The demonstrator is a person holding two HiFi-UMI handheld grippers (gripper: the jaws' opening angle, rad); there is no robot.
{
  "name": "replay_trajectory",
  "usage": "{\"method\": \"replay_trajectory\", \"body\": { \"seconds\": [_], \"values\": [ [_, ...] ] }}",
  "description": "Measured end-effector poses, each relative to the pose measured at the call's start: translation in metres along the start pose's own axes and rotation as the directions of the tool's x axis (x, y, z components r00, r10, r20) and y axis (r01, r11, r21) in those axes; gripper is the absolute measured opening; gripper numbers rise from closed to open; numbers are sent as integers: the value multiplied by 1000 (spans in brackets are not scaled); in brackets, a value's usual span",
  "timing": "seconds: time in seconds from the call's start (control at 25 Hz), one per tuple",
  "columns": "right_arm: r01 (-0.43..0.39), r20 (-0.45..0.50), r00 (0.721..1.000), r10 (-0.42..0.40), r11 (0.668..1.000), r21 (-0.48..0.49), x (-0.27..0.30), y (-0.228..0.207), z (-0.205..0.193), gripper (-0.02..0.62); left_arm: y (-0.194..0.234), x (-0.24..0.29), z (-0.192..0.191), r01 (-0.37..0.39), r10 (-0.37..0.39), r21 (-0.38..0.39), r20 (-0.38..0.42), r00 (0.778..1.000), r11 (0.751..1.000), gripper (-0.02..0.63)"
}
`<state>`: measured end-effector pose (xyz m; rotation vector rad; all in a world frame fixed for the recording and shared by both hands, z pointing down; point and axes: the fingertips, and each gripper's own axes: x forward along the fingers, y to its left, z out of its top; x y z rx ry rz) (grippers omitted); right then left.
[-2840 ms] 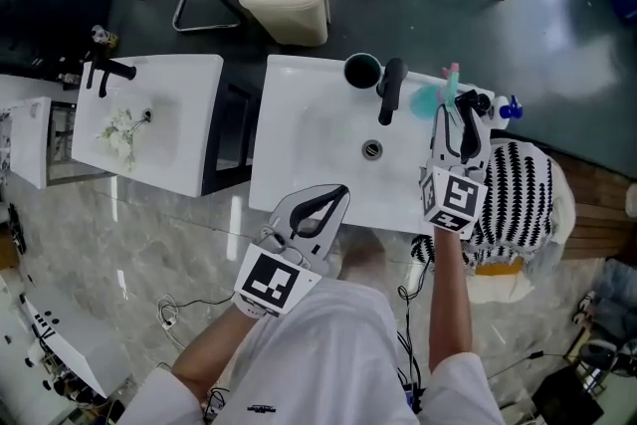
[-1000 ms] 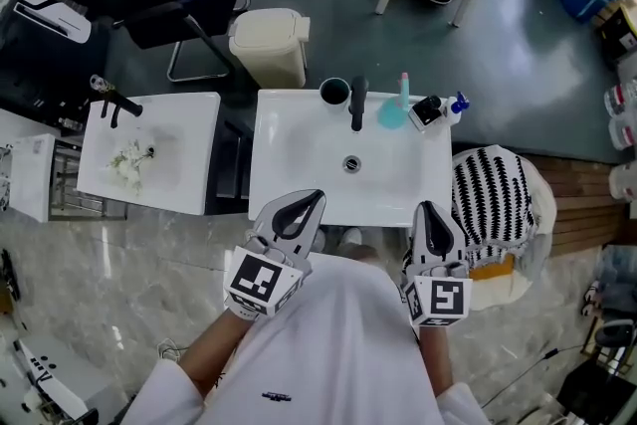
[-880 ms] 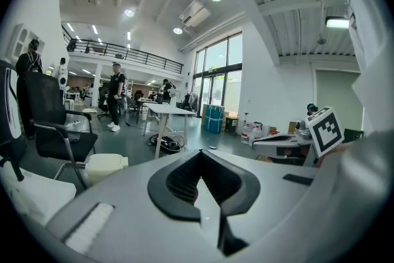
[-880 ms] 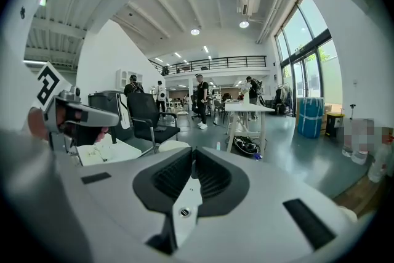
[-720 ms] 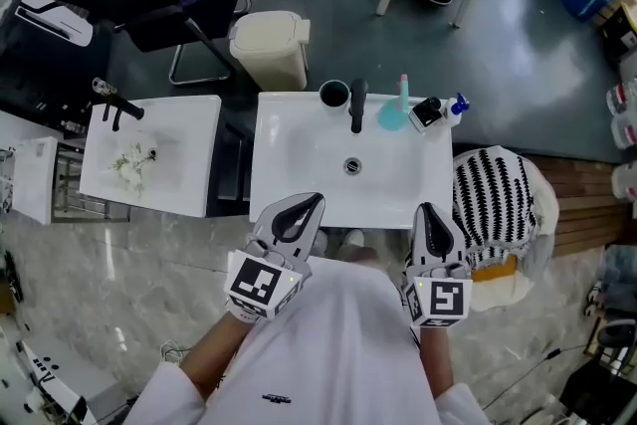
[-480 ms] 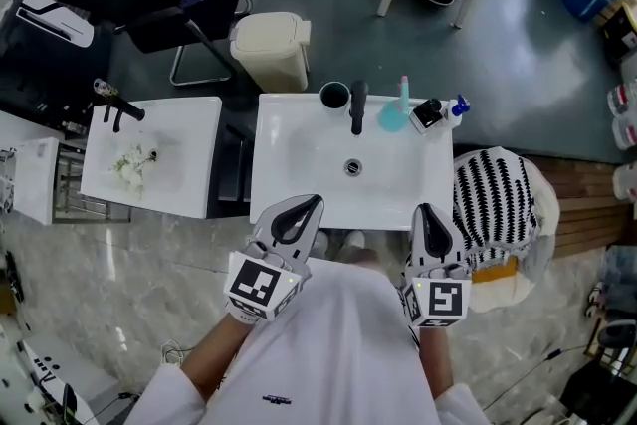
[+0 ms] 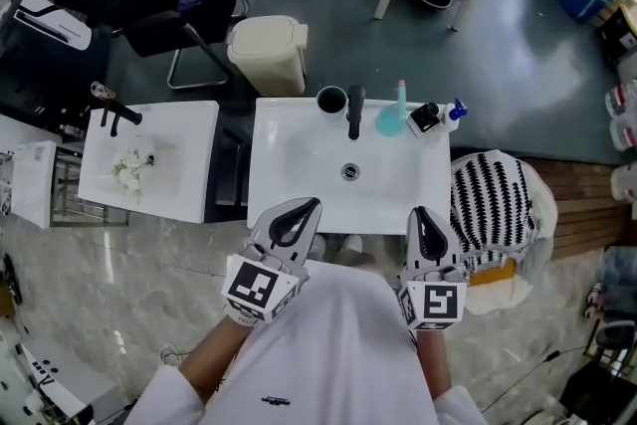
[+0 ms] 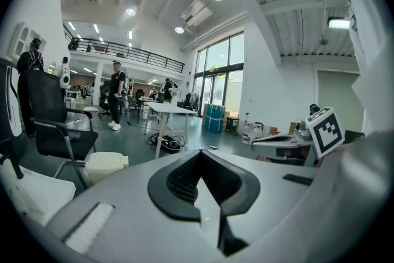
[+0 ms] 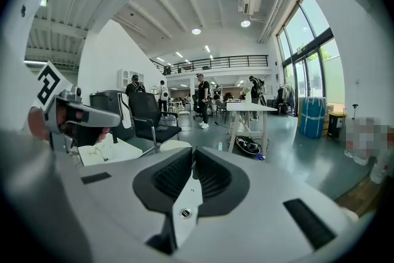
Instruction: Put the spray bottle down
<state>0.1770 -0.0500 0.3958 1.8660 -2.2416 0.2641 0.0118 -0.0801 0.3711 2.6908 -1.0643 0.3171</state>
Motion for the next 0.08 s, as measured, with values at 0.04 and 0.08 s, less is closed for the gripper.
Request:
{"method": "replay_trajectory", "body": {
  "seconds": [0.04, 0.08],
  "values": [
    [-1, -1, 1000, 1, 1000, 1, 0, 0, 0, 18, -1, 0, 0, 3, -3, -1, -1, 1000, 1000, 2],
    [-2, -1, 1000, 2, 1000, 2, 0, 0, 0, 17, -2, 0, 0, 5, -5, -1, -3, 1000, 1000, 2]
  ]
}}
